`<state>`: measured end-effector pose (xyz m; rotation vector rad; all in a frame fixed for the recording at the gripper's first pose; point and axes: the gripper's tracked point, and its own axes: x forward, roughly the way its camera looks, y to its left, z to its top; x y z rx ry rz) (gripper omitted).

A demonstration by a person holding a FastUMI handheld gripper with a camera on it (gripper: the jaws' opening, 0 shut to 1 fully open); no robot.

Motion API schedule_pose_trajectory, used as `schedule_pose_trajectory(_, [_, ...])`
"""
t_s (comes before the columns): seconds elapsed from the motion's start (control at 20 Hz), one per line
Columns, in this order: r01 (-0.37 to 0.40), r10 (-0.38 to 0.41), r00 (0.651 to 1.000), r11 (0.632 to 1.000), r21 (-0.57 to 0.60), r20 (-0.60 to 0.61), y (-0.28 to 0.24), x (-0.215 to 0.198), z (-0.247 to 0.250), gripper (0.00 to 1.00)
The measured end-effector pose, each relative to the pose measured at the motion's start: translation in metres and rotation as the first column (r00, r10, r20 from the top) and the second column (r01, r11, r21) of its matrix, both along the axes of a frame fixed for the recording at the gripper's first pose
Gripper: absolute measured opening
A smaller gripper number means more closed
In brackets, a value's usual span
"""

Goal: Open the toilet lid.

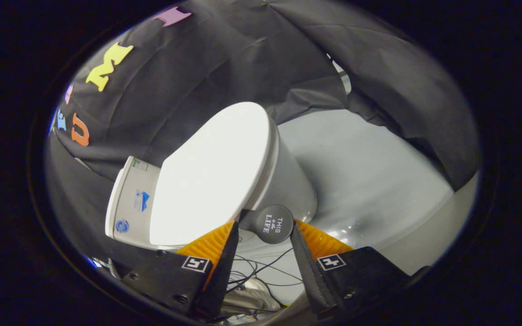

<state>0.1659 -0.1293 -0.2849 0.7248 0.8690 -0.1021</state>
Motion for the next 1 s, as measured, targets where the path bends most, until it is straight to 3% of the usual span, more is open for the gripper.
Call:
schedule_pose_trajectory(0.3, [0.065, -0.068, 0.998, 0.985, 0.157, 0.011, 0.005, 0.008, 0.001, 0.61])
schedule_pose_trajectory(0.45, [0.115, -0.124, 0.992, 0.969, 0.219, 0.03, -0.001, 0.008, 0.005, 0.46])
schedule_pose_trajectory(0.75, [0.206, -0.228, 0.971, 0.947, 0.246, 0.066, -0.007, 0.013, 0.018, 0.21])
schedule_pose_trajectory(1.0, [0.23, -0.253, 0.965, 0.944, 0.236, 0.071, -0.004, 0.017, 0.044, 0.12])
